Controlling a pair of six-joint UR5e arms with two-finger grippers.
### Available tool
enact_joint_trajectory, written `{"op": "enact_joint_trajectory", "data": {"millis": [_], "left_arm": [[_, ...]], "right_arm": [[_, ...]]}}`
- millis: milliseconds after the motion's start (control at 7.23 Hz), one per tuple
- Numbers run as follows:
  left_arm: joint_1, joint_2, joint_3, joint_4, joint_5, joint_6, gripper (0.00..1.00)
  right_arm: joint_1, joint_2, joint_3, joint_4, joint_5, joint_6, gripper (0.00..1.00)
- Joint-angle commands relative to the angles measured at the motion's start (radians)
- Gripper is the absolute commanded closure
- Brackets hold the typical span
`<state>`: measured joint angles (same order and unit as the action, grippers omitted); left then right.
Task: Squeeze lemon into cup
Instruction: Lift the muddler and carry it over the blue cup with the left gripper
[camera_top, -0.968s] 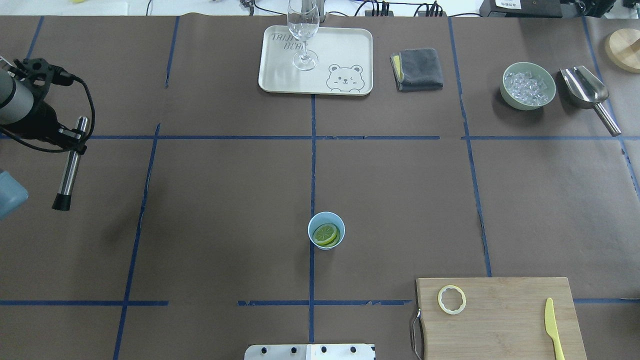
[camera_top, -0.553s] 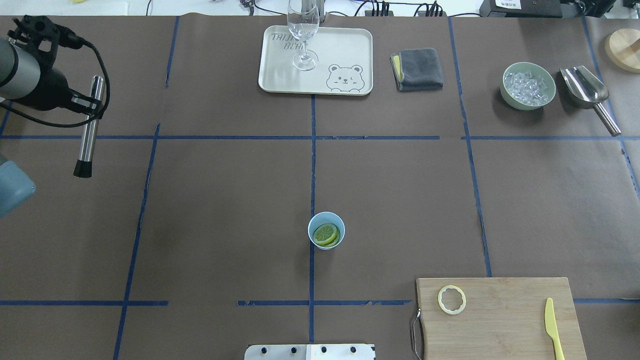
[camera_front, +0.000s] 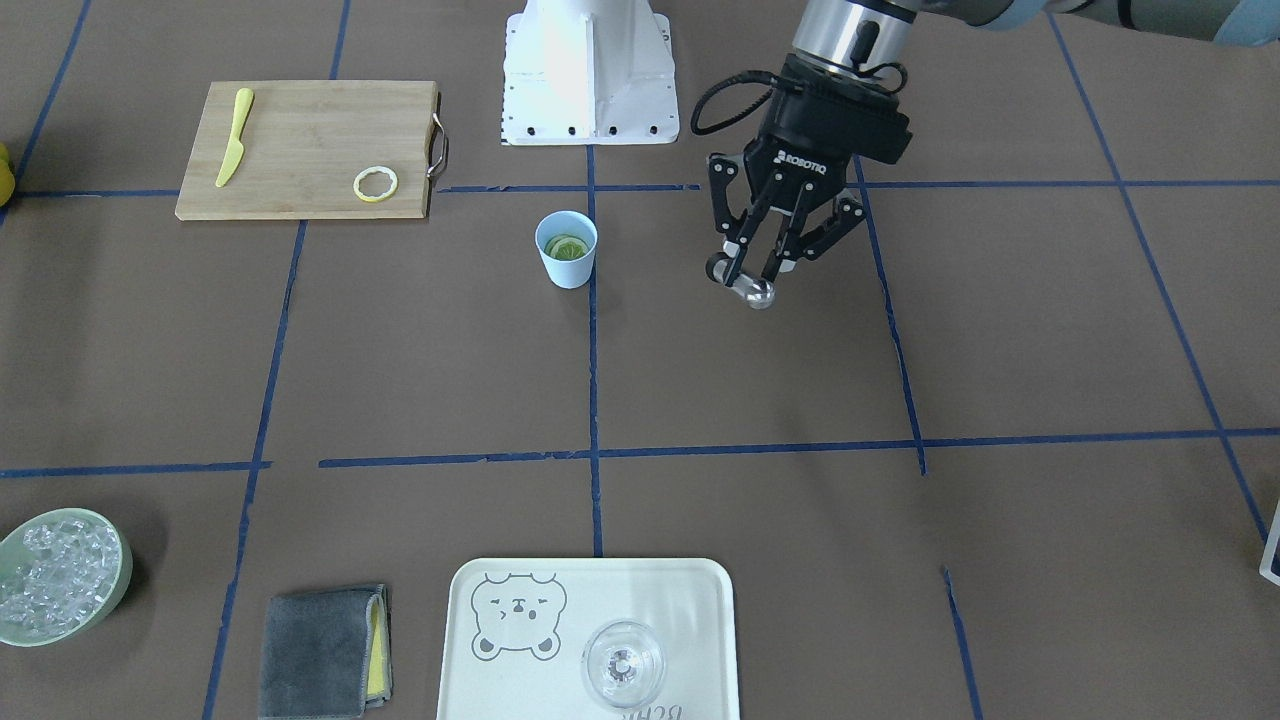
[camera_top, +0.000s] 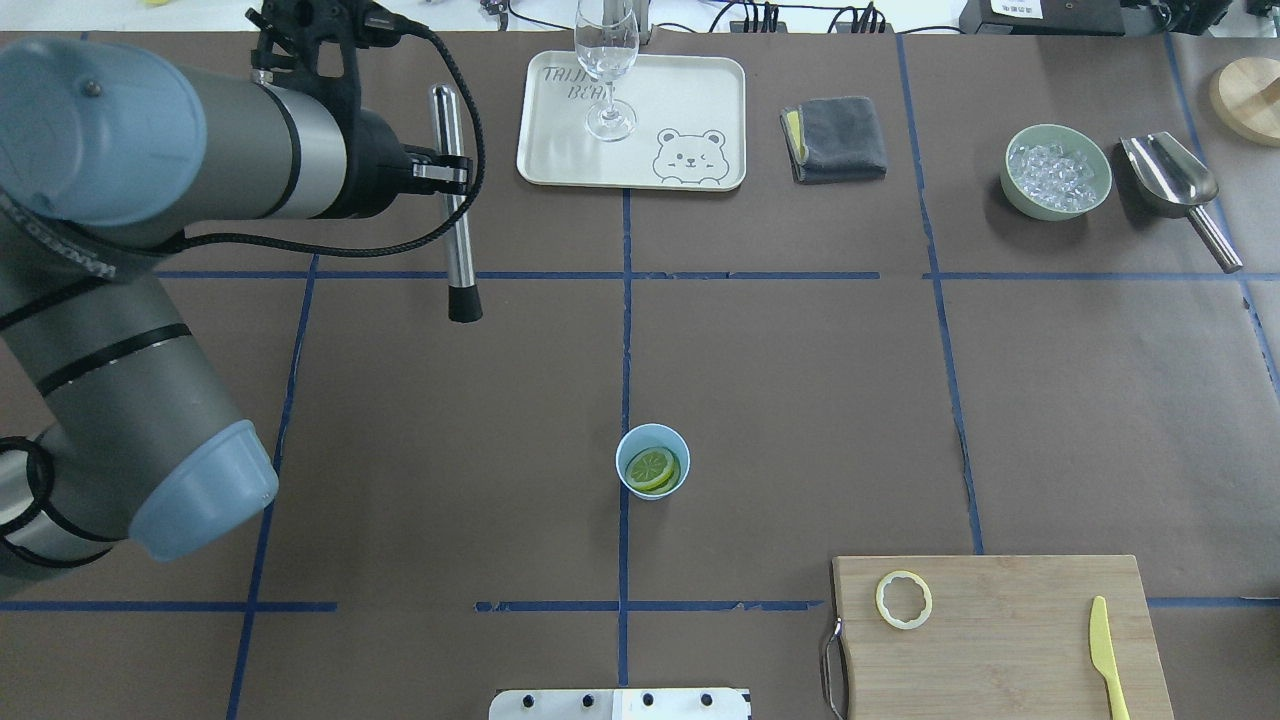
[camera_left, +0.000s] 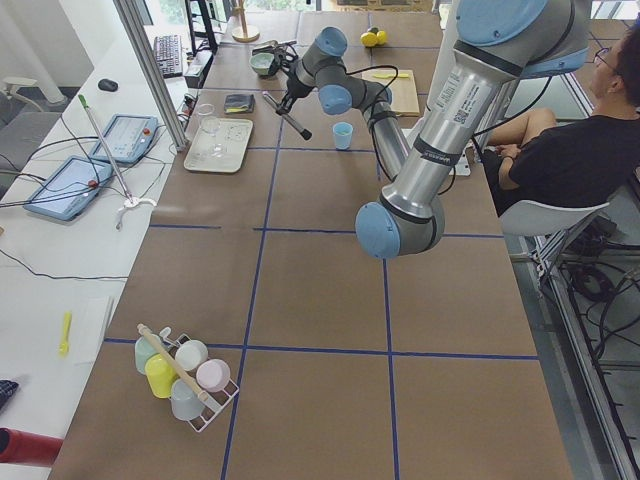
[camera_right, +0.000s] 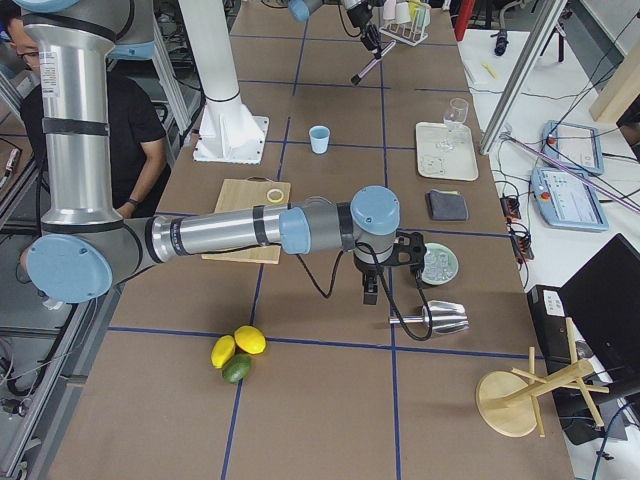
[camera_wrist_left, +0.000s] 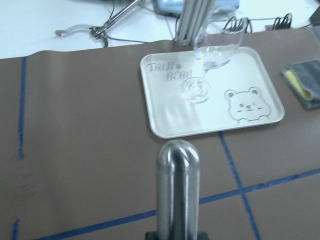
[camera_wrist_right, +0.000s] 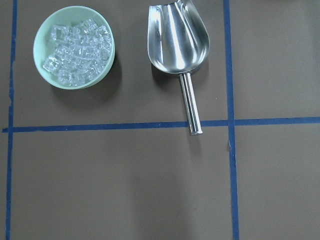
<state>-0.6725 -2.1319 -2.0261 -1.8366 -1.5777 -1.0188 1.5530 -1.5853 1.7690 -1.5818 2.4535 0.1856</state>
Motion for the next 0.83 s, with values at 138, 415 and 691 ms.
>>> {"op": "enact_joint_trajectory", "data": {"millis": [138,415,691], "left_arm": [[0.248,-0.008,-0.075,-0.09,0.409,-0.085,1.0],[0.419,-0.005,-0.06,-0.16,0.603,-0.174,1.0],[0.519,-0.006,-0.026,-0.165,0.777,-0.179,1.0]], "right_arm": [[0.004,-0.004,0.0,-0.001,-0.014,0.0,0.0],[0.004,-0.004,-0.002,-0.001,-0.018,0.0,0.0],[0.004,-0.004,-0.002,-0.001,-0.018,0.003,0.0]]}}
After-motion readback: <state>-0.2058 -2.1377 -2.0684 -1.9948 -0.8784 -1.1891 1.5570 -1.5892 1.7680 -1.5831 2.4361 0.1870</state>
